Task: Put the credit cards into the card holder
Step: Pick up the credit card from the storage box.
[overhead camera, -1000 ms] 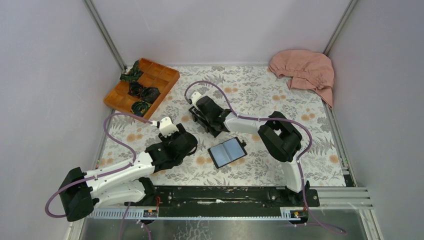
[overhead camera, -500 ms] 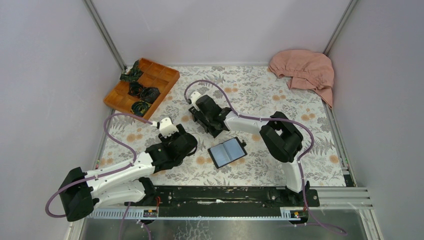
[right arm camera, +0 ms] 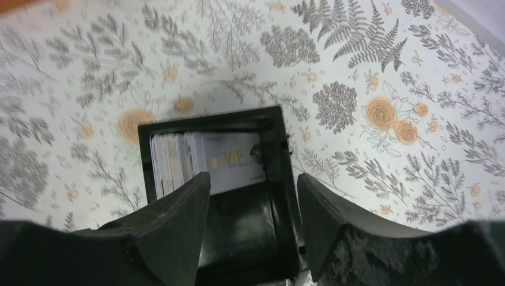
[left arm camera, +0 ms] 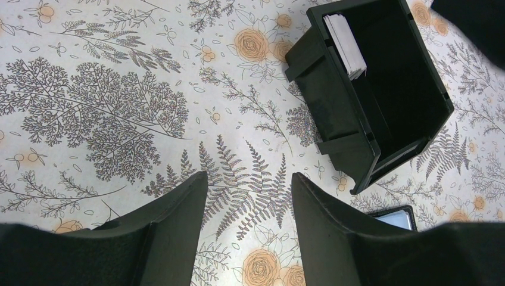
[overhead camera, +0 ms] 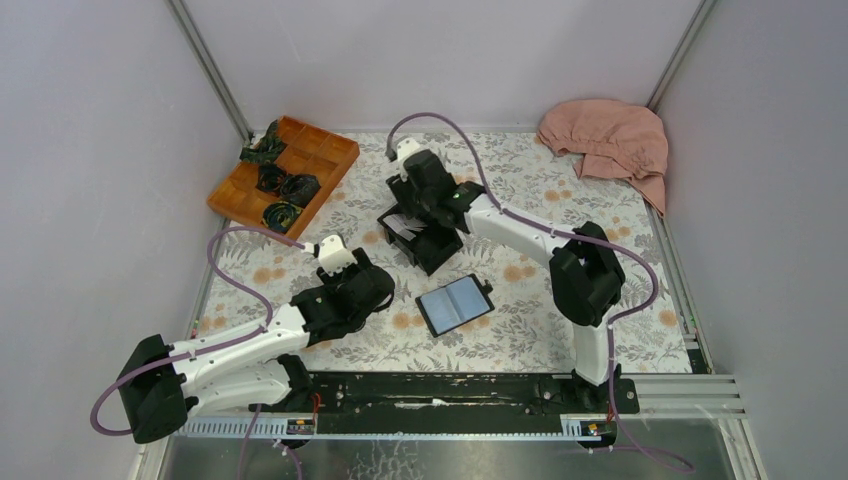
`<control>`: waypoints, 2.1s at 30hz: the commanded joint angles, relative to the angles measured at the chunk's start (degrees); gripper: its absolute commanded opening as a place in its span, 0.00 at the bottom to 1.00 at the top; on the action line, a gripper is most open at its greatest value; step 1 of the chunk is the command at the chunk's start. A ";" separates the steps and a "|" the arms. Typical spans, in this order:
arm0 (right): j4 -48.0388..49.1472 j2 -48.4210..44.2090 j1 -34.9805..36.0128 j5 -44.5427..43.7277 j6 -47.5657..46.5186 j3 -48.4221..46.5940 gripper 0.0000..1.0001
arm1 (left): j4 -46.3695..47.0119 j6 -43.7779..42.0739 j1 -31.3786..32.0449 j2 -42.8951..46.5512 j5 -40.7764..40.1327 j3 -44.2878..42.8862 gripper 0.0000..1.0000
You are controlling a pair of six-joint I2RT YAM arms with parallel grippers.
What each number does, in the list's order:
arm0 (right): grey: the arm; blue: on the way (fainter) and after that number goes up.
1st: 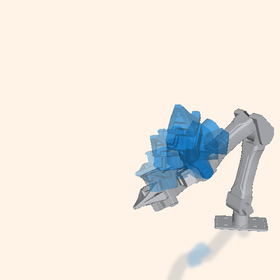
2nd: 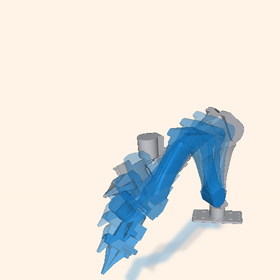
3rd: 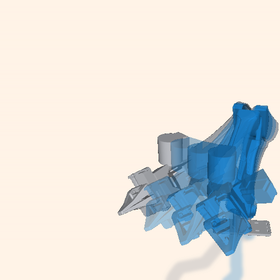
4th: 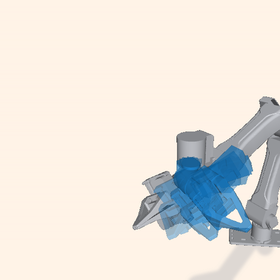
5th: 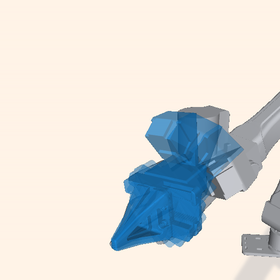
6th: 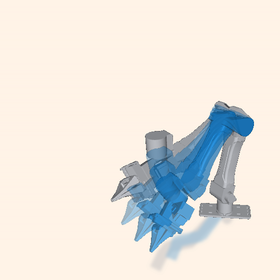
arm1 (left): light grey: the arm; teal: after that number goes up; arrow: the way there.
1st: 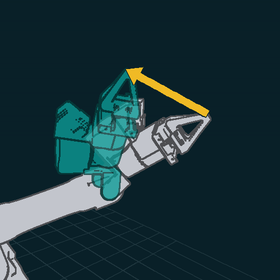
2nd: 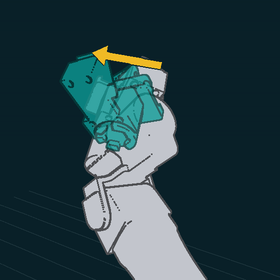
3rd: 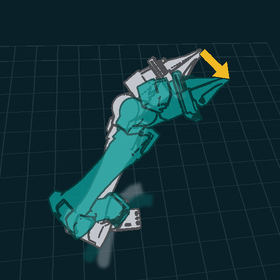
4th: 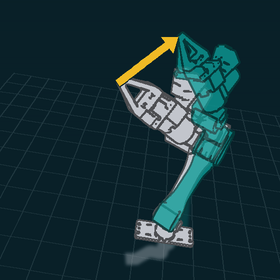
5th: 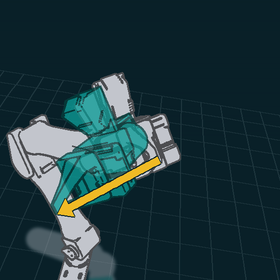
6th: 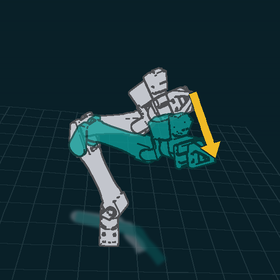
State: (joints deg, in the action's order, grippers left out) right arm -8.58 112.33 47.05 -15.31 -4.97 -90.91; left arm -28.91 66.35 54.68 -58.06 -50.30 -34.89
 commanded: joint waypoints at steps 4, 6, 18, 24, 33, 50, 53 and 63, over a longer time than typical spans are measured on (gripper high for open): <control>-4.57 4.07 -6.13 16.53 11.90 -8.65 0.64 | 1.57 0.31 -0.38 0.68 -1.99 0.10 0.62; -4.34 4.83 -7.18 20.57 13.79 -9.02 0.65 | 1.57 0.27 -0.43 0.51 -1.93 -0.06 0.61; -0.93 4.73 -8.21 30.11 19.20 -4.80 0.65 | 1.66 0.36 -0.42 -0.03 -1.93 -0.09 0.61; -1.41 6.44 -8.20 30.30 20.46 -4.54 0.65 | 1.75 0.41 -0.40 0.26 -1.88 0.18 0.61; -1.49 9.41 -8.20 30.47 22.73 -6.38 0.68 | 2.19 -0.08 -0.40 0.25 -2.13 0.18 0.61; -0.47 12.97 -8.30 31.93 32.29 -8.16 0.72 | 2.96 -1.11 -0.61 1.02 -2.86 0.44 0.61; -0.14 13.25 -8.23 32.28 33.82 -7.65 0.71 | 3.04 -1.22 -0.61 0.78 -2.87 0.28 0.61; 2.66 12.38 -8.25 36.84 37.86 -5.55 0.59 | 3.07 -1.21 -0.56 0.67 -2.61 0.27 0.61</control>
State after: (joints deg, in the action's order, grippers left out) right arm -8.32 125.38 38.65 17.65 30.11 -96.77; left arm -27.86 65.82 54.59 -57.84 -50.41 -34.89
